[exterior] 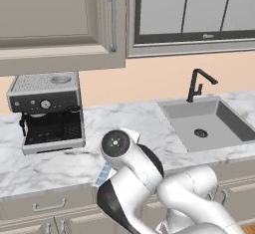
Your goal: The ice cube tray has been filled with water. Take the tray and place it in the freezer to make ice. Close the freezer door after placing the tray.
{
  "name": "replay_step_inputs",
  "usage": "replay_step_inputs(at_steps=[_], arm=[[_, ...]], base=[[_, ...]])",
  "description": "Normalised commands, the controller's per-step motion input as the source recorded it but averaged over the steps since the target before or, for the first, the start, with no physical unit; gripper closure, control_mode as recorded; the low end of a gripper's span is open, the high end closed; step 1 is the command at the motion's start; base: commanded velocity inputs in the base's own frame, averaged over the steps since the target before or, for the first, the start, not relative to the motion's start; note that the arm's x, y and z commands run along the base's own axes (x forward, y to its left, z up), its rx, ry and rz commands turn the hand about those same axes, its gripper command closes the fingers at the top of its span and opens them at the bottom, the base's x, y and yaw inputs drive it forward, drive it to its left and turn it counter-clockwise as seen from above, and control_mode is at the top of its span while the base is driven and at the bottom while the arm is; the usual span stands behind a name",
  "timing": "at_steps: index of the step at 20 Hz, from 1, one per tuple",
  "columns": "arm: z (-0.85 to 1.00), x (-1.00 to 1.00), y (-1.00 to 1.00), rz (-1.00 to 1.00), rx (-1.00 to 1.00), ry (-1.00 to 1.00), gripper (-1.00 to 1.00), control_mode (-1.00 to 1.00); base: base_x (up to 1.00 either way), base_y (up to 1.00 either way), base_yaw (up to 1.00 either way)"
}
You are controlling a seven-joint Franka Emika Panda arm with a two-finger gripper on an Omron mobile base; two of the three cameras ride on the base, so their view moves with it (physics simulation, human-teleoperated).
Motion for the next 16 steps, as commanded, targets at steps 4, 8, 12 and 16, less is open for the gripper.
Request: replay_step_inputs(at_steps=[4,8,12,16], arm=[[-0.16,-0.28,0.27,0.10,-0.20,-0.08,-1.00,-1.00],[-0.26,-0.28,0.08,0.02,-0.19,-0.12,-1.00,-1.00],[-0.34,-0.25,0.08,0.00,-0.17,-0.18,-1.00,-1.00],[-0.33,-0.09,0.02,0.00,-0.14,-0.16,-1.00,-1.00]], base=[[0.00,0.00,0.00],[0.00,0.00,0.00],[0.00,0.00,0.00],[0.00,0.00,0.00]])
